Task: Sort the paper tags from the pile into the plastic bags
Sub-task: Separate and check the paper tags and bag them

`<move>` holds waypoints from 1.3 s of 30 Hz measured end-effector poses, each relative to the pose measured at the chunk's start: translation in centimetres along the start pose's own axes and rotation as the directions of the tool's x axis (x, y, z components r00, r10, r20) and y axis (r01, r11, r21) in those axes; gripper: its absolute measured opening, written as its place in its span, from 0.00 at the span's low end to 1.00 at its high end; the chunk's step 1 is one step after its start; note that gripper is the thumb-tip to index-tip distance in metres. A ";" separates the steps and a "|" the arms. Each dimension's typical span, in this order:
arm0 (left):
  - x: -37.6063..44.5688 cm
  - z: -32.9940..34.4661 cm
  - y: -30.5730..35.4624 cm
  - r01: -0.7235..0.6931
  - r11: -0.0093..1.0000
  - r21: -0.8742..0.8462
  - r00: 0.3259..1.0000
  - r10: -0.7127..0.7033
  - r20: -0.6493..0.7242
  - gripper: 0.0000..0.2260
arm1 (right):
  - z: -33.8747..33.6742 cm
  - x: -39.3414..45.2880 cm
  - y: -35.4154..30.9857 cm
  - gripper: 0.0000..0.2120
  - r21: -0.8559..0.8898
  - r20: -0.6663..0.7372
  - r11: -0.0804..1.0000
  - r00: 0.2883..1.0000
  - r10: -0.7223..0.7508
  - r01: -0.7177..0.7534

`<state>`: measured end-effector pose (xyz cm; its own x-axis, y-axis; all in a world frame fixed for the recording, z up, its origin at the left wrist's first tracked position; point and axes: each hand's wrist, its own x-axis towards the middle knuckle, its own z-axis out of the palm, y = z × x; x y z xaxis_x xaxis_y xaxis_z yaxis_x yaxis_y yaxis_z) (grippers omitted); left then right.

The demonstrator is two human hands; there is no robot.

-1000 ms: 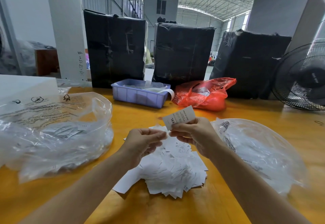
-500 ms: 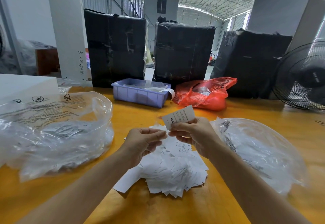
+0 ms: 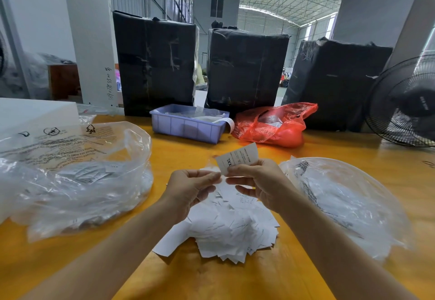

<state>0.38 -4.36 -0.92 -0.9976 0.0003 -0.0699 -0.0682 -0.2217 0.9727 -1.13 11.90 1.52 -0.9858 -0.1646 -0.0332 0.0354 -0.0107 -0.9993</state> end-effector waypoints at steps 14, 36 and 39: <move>-0.1 0.2 -0.3 -0.026 0.996 0.083 1.000 0.026 -0.006 0.04 | 0.1 -0.2 0.1 0.06 -0.037 -0.012 0.999 1.000 0.020 -0.021; 0.2 0.1 -0.2 0.042 0.996 -0.073 0.999 -0.042 0.000 0.03 | 0.7 -0.5 0.2 0.04 -0.032 -0.028 0.999 0.999 -0.024 0.024; 0.1 0.1 -0.1 0.045 0.995 -0.083 0.999 -0.045 0.006 0.05 | 0.7 -0.6 0.3 0.04 -0.042 -0.011 0.999 1.000 -0.012 0.011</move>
<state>0.25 -4.25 -1.01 -0.9935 0.0159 -0.1123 -0.1119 -0.3021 0.9467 -0.42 11.28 1.24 -0.9879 -0.1537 -0.0216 0.0173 0.0293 -0.9994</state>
